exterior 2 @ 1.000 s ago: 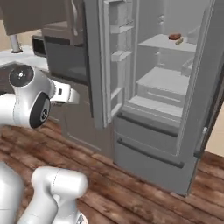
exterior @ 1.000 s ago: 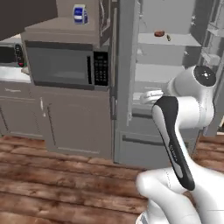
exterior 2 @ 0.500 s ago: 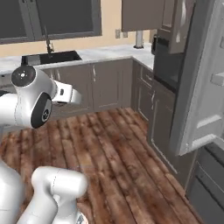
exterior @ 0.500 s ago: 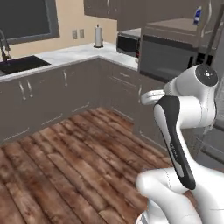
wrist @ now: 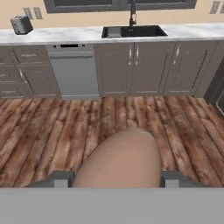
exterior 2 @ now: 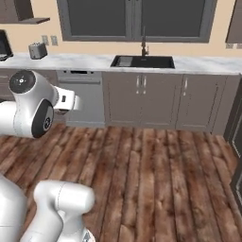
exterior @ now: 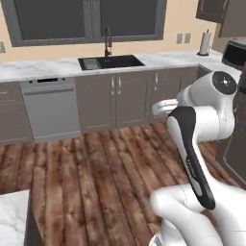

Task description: Pick the egg and butter from the fridge and place them by the bowl for mixing.

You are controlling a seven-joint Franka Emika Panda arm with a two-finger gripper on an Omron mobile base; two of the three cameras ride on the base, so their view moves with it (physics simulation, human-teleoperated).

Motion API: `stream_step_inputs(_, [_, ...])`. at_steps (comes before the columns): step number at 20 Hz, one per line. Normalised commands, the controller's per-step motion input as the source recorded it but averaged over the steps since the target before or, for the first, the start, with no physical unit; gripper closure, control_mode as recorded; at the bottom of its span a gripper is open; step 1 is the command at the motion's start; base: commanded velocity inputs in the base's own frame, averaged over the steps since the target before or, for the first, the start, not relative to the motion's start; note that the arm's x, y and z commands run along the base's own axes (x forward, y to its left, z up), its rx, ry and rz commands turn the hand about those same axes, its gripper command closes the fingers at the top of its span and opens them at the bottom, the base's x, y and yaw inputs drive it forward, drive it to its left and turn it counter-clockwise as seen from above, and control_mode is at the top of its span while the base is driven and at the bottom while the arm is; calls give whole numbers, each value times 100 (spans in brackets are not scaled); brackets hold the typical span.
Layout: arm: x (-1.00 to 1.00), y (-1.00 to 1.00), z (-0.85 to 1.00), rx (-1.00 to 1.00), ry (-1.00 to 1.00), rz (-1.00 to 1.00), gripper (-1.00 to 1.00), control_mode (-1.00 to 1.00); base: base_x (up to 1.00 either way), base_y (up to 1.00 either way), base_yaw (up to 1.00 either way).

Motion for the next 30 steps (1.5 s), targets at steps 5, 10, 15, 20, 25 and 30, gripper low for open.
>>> stream_step_inputs(5, [0, 0, 0, 0, 0, 0, 100, 100, 51, 0, 10])
stream_step_inputs(10, [0, 0, 0, 0, 0, 0, 100, 100, 79, 0, 0])
stream_step_inputs(15, [0, 0, 0, 0, 0, 0, 100, 100, 84, -5, 0])
stream_step_inputs(20, [0, 0, 0, 0, 0, 0, 100, 100, 84, -5, 0])
stream_step_inputs(25, [0, 0, 0, 0, 0, 0, 100, 100, 84, -5, -1])
stream_step_inputs(30, [0, 0, 0, 0, 0, 0, 100, 100, 79, -3, -8])
